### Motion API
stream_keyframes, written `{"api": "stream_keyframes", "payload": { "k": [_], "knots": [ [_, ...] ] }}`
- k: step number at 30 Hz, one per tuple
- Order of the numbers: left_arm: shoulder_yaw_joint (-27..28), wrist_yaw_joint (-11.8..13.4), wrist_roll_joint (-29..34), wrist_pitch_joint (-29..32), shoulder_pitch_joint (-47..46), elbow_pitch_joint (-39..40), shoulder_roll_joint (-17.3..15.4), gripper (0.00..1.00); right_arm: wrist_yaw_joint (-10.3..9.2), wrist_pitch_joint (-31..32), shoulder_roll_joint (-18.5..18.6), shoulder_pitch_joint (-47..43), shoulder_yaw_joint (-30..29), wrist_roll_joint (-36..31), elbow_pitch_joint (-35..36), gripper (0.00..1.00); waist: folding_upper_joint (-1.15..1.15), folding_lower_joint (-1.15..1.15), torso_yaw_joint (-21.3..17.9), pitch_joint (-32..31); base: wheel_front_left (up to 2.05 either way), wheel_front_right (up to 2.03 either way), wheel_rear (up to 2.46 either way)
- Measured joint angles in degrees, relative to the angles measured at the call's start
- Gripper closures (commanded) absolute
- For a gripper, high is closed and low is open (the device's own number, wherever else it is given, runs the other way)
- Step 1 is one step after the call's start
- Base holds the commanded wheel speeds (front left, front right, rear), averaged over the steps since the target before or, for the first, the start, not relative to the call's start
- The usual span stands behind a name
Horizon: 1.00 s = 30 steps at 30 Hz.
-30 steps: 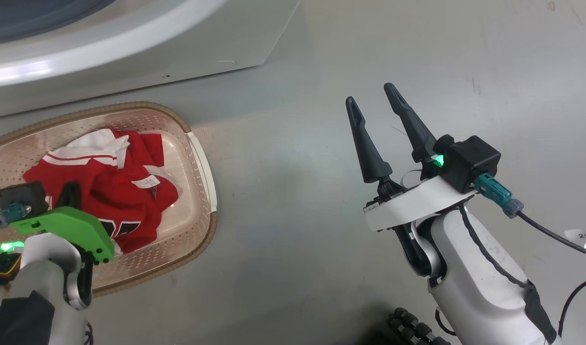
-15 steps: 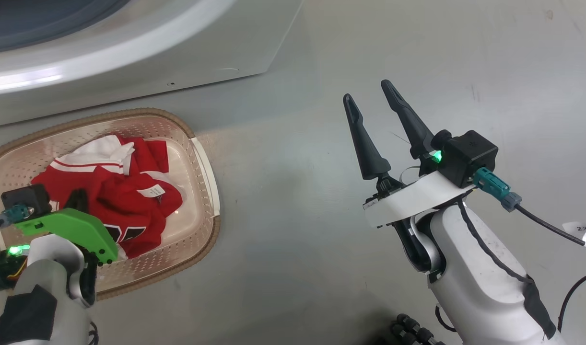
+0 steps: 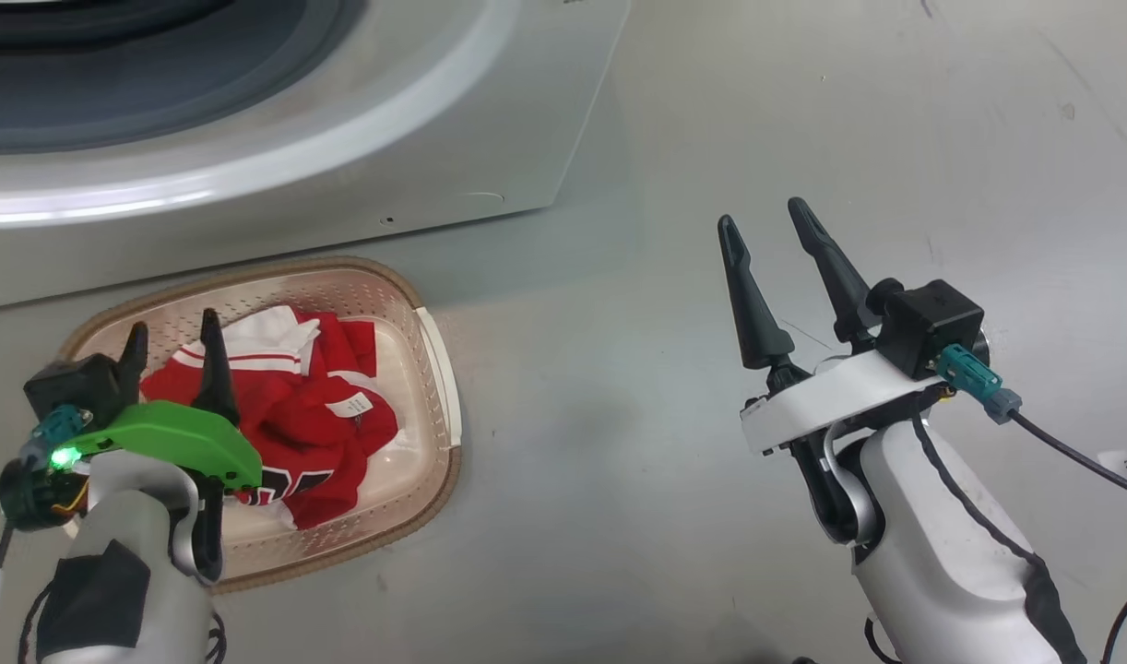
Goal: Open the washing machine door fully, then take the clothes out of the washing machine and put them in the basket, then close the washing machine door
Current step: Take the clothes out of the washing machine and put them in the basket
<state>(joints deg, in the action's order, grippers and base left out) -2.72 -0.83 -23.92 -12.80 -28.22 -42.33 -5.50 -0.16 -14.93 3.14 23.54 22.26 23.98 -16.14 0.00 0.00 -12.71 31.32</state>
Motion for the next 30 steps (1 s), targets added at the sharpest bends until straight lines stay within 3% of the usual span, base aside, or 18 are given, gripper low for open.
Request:
{"api": "stream_keyframes", "payload": {
  "k": [19,30],
  "knots": [
    [-2.1,-1.8,3.9,-1.6,3.3,11.8,1.5,0.00,-0.24,0.0,0.6,-6.4,-3.1,-2.0,-2.3,0.00,0.00,0.00,6.5,-12.5,0.00,0.00,0.00],
    [-2.6,0.7,8.1,-1.6,10.0,18.8,0.9,0.00,0.11,0.0,0.9,-9.4,-4.1,-3.1,-2.8,0.00,0.00,0.00,8.7,-19.3,0.00,0.00,0.00]
  ]
}}
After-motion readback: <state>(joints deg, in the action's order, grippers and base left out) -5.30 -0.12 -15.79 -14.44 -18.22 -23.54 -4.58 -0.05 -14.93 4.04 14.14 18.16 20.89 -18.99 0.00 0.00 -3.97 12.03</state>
